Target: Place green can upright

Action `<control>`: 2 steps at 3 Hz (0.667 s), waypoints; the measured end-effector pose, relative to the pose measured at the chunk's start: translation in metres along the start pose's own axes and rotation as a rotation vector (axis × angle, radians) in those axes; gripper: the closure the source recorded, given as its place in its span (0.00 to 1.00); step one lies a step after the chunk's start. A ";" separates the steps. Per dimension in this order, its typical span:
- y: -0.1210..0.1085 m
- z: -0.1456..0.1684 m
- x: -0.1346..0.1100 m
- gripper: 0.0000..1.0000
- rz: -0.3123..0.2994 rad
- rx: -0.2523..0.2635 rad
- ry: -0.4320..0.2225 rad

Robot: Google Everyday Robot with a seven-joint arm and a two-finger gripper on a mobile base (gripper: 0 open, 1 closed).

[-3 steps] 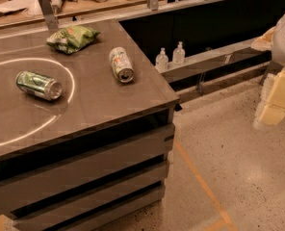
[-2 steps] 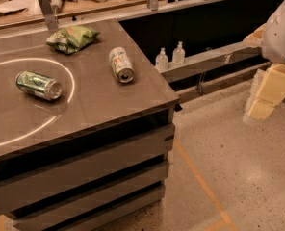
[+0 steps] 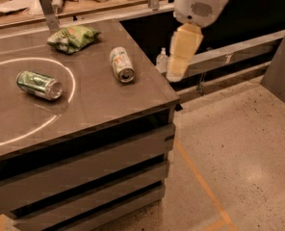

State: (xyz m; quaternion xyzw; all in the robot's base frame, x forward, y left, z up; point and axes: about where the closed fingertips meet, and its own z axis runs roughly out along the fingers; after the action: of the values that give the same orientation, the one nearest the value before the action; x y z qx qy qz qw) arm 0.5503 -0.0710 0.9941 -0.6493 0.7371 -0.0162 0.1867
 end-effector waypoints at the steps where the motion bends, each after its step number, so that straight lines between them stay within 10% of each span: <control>1: -0.020 0.014 -0.080 0.00 -0.064 -0.007 -0.021; 2: -0.024 0.034 -0.156 0.00 -0.091 -0.011 -0.038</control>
Offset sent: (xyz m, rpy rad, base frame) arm 0.0577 0.2482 0.0134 -0.0028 0.0310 0.1032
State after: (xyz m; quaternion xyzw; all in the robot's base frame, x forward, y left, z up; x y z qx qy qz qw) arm 0.5964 0.0829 1.0089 -0.6833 0.7033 -0.0082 0.1962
